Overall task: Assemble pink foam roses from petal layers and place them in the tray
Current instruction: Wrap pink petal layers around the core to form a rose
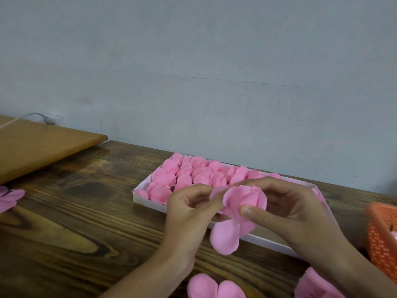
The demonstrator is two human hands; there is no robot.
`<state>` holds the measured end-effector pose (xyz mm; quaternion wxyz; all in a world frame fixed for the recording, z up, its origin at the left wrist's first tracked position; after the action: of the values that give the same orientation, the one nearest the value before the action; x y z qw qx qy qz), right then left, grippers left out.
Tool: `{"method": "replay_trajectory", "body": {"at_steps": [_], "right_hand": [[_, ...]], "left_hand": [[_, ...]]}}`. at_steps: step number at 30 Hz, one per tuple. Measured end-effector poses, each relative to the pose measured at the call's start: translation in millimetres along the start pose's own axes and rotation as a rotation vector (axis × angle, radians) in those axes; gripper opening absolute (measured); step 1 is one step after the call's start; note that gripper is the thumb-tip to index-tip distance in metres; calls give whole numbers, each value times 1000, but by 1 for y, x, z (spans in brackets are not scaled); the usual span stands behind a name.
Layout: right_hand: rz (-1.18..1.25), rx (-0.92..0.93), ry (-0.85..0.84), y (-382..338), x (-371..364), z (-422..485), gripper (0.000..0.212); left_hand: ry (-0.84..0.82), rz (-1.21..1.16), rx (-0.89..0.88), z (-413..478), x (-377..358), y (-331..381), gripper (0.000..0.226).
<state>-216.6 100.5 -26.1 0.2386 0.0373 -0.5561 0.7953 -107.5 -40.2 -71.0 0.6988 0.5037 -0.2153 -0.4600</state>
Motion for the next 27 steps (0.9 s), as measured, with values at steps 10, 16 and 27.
{"method": "replay_trajectory", "body": {"at_steps": [10, 16, 27], "right_hand": [[21, -97, -3, 0, -7, 0, 20], [144, -70, 243, -4, 8, -1, 18], [91, 10, 142, -4, 9, -2, 22]], "left_hand": [[-38, 91, -107, 0, -3, 5, 31], [-189, 194, 58, 4, 3, 6, 48], [-70, -114, 162, 4, 6, -6, 46]]}}
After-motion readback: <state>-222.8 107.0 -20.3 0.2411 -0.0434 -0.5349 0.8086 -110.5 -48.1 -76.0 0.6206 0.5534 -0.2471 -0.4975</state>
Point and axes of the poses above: each hand's wrist, its own z-axis towards the middle knuckle, its own x-axis out of the back of the hand, y = z × x, the point moved 2 cm from there along z, towards the middle knuckle, and after that the axes turned 13 degrees about -y, right-handed, at the moved point
